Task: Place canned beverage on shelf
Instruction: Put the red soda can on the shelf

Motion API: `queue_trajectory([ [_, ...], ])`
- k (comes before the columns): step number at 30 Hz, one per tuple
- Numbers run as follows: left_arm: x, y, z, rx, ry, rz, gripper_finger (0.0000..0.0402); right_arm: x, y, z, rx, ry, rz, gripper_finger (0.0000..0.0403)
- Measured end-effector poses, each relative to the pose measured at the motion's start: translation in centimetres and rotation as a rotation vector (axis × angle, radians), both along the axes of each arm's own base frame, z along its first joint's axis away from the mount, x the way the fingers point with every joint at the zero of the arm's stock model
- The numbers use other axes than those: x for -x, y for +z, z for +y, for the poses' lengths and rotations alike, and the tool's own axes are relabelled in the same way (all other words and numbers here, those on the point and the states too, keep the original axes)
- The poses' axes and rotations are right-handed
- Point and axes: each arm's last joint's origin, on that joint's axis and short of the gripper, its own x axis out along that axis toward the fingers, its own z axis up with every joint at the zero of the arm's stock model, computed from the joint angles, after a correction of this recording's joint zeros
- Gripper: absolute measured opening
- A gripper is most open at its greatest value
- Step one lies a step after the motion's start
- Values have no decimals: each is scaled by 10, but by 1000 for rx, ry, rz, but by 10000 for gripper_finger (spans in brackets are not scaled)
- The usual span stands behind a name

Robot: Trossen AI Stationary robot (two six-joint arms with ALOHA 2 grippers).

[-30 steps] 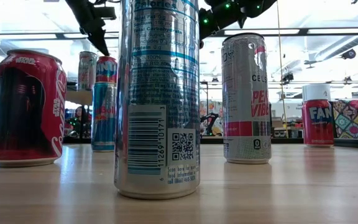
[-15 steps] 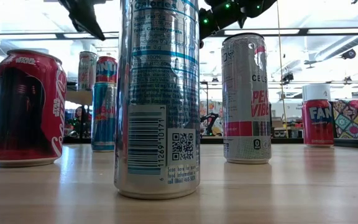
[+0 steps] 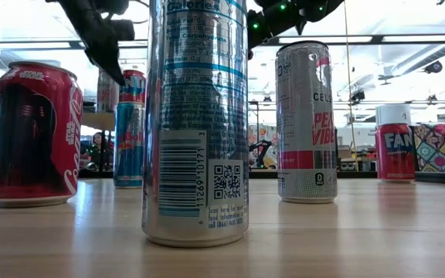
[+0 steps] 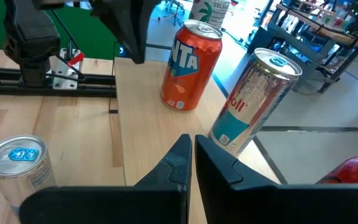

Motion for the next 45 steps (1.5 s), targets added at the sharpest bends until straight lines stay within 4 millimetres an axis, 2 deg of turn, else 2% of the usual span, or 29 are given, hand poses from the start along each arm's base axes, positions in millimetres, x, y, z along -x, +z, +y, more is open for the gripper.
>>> queue_trajectory([
  [5, 0, 0, 4, -69, 65, 46, 0, 0, 0, 0, -5, -2, -2, 12],
  [17, -6, 3, 12, -140, 67, -6, 0, 0, 0, 0, -8, -2, -3, 12],
  [30, -13, -6, 23, -158, 95, 65, 0, 0, 0, 0, -9, -2, -2, 12],
  [37, -7, 7, 17, -186, 100, 11, 0, 0, 0, 0, -8, -2, -2, 12],
  [45, 9, 25, -4, -142, 79, -140, 0, 0, 1, 0, -3, -1, -8, 12],
])
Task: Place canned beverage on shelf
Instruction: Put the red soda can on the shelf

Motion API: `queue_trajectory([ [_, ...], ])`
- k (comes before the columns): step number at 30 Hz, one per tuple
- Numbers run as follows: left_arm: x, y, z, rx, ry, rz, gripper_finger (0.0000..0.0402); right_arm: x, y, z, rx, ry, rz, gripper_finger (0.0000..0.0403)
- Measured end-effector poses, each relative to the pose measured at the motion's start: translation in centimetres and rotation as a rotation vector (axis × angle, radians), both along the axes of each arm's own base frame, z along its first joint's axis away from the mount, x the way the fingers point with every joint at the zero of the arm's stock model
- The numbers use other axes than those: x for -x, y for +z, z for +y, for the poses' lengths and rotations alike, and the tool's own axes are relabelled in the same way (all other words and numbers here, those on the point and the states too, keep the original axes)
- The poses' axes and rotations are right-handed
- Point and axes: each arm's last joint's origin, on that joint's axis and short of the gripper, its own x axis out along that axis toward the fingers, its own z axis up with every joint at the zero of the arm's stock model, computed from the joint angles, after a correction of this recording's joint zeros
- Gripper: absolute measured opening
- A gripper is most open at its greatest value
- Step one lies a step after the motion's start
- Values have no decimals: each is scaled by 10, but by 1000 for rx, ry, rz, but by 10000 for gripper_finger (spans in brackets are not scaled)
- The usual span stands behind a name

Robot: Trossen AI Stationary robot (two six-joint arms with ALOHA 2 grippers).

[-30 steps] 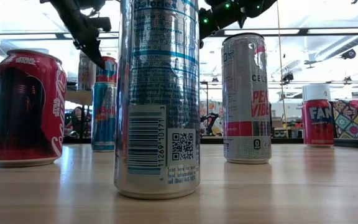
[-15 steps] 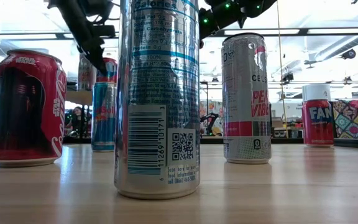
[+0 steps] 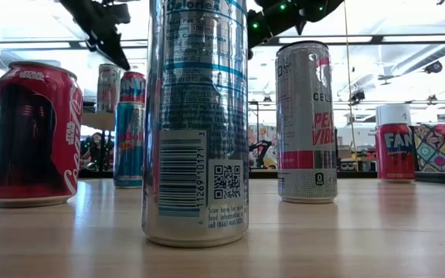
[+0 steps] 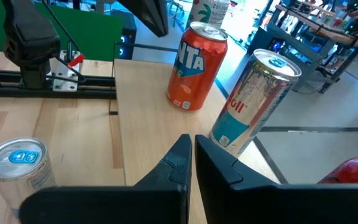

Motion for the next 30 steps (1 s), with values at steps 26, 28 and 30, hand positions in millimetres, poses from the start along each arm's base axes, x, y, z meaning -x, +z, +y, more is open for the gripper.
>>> queue_trajectory([
  [26, -12, -30, 16, -82, 75, 94, 0, 0, 1, 0, 11, 2, -13, 12],
  [28, -12, -32, 17, -81, 75, 102, 0, 0, 2, 0, 11, 2, -13, 12],
  [30, -13, -32, 18, -84, 77, 101, 0, 0, 2, 0, 11, 2, -13, 12],
])
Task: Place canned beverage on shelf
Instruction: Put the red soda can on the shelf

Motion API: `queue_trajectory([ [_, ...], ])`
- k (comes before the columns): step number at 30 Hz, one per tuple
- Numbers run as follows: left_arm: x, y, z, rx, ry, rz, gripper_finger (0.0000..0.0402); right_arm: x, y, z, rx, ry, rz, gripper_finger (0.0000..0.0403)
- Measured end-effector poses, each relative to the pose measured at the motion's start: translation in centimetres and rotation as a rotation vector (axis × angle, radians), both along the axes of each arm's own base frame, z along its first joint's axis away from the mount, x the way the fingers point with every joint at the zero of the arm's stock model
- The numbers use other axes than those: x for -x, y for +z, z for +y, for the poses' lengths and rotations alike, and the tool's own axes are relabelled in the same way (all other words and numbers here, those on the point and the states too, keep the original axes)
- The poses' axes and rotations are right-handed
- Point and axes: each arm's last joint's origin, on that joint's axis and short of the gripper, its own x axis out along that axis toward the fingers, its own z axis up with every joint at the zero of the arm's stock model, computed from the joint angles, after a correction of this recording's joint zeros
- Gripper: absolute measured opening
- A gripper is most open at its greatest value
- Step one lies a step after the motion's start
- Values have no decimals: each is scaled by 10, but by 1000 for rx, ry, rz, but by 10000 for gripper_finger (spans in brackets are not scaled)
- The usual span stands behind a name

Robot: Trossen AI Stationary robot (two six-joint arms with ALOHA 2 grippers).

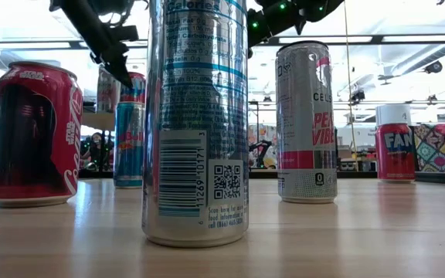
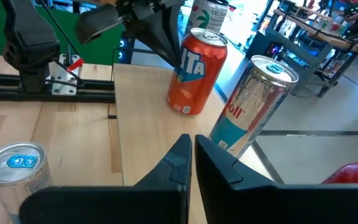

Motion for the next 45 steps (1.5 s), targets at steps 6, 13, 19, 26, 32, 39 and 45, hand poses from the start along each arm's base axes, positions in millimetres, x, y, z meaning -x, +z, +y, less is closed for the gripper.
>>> queue_trajectory([
  [6, -1, 2, 2, -22, 5, -19, 0, 0, 0, 0, 0, 0, 0, 12],
  [13, 1, 4, 1, -28, 4, -27, 0, 0, 0, 0, -2, 0, 0, 12],
  [19, 8, 2, -5, 5, -7, 28, 0, 0, 0, 0, -1, 0, 2, 12],
  [26, 4, 6, 0, -56, -8, -1, 0, 0, 0, 0, 3, 1, 3, 12],
  [32, 3, 3, 8, -70, 41, 24, 0, 0, 0, 0, 3, 1, 6, 12],
  [39, 1, 0, 11, -61, 44, 32, 0, 0, 0, 0, 3, 1, 6, 12],
  [45, 6, 8, 4, -49, 22, -44, 0, 0, 0, 0, 3, 1, 7, 12],
])
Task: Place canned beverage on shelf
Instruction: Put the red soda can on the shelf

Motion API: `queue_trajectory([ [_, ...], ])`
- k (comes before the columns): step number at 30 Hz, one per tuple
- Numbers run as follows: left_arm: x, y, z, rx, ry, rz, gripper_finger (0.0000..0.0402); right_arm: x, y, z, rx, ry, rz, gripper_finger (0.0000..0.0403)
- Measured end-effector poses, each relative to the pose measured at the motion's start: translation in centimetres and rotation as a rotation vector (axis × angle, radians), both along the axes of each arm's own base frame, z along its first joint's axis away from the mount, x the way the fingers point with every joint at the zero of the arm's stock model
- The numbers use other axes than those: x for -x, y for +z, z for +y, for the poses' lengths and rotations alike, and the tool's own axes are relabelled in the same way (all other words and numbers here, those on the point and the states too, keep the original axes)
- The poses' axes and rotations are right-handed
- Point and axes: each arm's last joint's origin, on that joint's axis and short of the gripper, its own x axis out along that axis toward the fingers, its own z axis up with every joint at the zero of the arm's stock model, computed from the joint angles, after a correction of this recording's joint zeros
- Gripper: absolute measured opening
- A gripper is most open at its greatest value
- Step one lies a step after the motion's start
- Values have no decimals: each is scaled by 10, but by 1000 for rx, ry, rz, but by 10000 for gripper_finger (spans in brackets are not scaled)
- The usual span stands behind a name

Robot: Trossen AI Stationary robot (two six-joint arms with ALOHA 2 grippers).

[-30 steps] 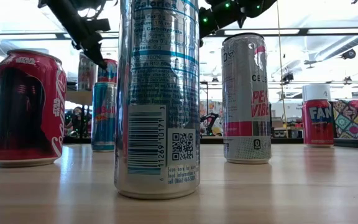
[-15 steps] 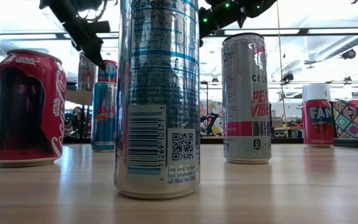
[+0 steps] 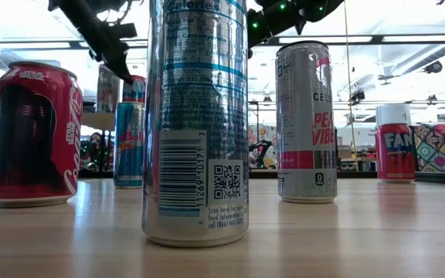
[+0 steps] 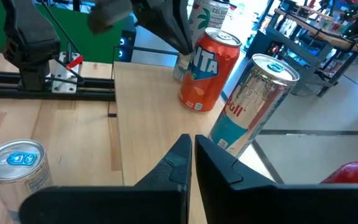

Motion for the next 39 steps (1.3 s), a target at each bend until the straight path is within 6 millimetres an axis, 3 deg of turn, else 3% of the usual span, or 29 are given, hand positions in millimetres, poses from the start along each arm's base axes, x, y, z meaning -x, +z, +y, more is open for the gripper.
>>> queue_trajectory([
  [7, 6, 17, -24, 94, -138, -288, 0, 0, 0, 0, 5, 1, -4, 12],
  [16, 5, 5, -71, 105, -338, -502, 0, -1, 4, 1, -33, 3, -34, 12],
  [21, 14, -1, -86, 69, -339, -547, 0, -3, 19, 4, -127, 63, -103, 12],
  [27, 37, 6, -93, -59, -216, -600, 0, -14, 21, 2, -198, 52, -52, 12],
  [31, 47, -2, -94, -149, -159, -519, 0, -16, 20, 1, -223, 44, 26, 12],
  [39, 38, -31, -89, -156, -101, -486, 0, -11, 22, 2, -228, 22, 132, 12],
])
